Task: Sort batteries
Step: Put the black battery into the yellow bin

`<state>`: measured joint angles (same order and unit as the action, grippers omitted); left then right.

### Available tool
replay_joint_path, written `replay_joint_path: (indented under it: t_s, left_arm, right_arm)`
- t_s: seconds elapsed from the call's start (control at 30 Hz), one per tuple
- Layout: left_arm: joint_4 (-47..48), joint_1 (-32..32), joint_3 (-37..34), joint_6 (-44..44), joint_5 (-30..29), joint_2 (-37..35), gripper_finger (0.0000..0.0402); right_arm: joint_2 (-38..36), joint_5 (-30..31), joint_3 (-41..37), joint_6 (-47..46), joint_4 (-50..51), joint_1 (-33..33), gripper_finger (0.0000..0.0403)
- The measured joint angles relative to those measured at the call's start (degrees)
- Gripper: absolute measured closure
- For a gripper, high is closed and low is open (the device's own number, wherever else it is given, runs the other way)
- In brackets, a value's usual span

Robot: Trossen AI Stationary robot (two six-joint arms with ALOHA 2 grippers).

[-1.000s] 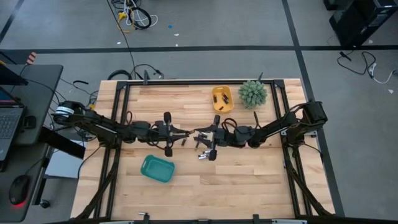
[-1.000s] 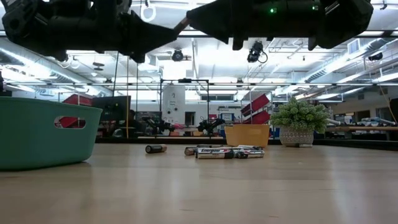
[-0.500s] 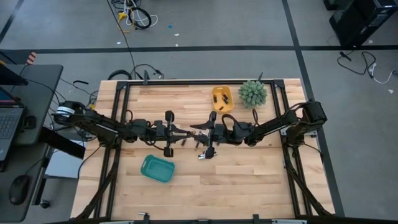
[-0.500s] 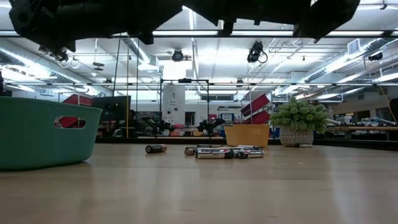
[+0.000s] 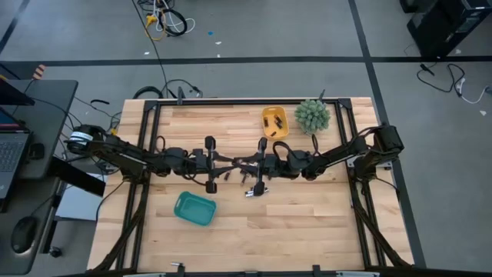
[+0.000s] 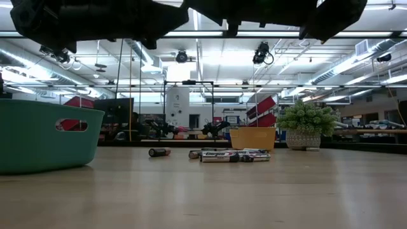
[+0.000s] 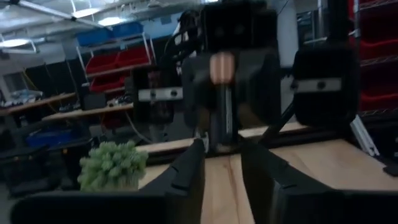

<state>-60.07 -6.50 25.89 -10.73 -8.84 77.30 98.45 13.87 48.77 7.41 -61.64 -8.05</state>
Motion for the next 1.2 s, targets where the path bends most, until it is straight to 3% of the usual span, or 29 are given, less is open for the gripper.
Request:
replay_joint_path:
  t_s: [0.13,0.23,0.37,0.43,0.57,0.7,0.97,1.2]
  left_arm:
    - [3.3,0.0,0.0,1.3,-1.7,0.0,0.0272]
    - [7.1,0.1,0.0,3.8,-3.8,0.0,0.0262]
    - [12.0,0.1,0.0,7.7,-5.5,0.0,0.0260]
    - [13.9,0.1,0.0,8.4,-6.4,0.0,0.0260]
    - [18.2,0.1,0.0,9.8,-10.2,0.0,0.0260]
    - [22.2,0.2,0.0,11.1,-14.8,0.0,0.0260]
    - [25.3,0.1,0.0,12.7,-16.0,0.0,0.0259]
    - [25.3,0.1,0.0,12.9,-16.0,0.0,0.0259]
  right_arm:
    - [0.0,3.1,0.0,-0.1,0.4,0.0,0.0367]
    - [-0.5,10.2,0.0,-1.1,2.9,0.1,0.0367]
    - [-3.3,22.1,0.0,-6.0,18.4,3.4,0.0367]
    - [-4.9,23.8,0.0,-12.2,28.6,6.6,0.0367]
    - [-6.6,22.8,0.0,-25.0,46.5,14.5,0.0367]
    - [-6.6,16.1,0.0,-32.6,56.5,22.2,0.0367]
    - [-6.7,5.5,0.0,-36.2,61.6,30.7,0.0362]
    - [-6.7,4.5,0.0,-36.3,61.9,31.3,0.0318]
